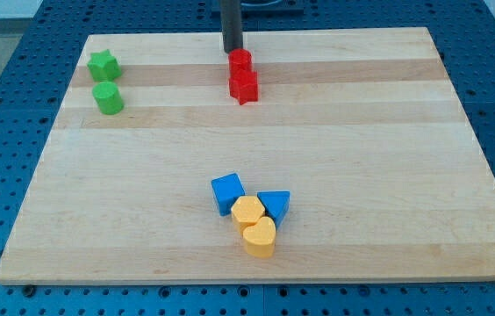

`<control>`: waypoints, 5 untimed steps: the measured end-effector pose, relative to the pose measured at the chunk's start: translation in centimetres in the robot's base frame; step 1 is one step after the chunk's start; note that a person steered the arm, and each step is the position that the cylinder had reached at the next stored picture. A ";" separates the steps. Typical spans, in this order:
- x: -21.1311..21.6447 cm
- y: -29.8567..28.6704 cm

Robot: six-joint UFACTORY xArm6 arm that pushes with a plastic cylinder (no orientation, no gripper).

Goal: Push the red blocks slightly down

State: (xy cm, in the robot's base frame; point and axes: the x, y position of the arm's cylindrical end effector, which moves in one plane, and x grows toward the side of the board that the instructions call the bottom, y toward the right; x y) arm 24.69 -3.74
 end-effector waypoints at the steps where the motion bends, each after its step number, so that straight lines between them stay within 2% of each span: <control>1: 2.7 1.1; 5: 5.3 1.2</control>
State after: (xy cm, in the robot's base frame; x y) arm 30.00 -2.59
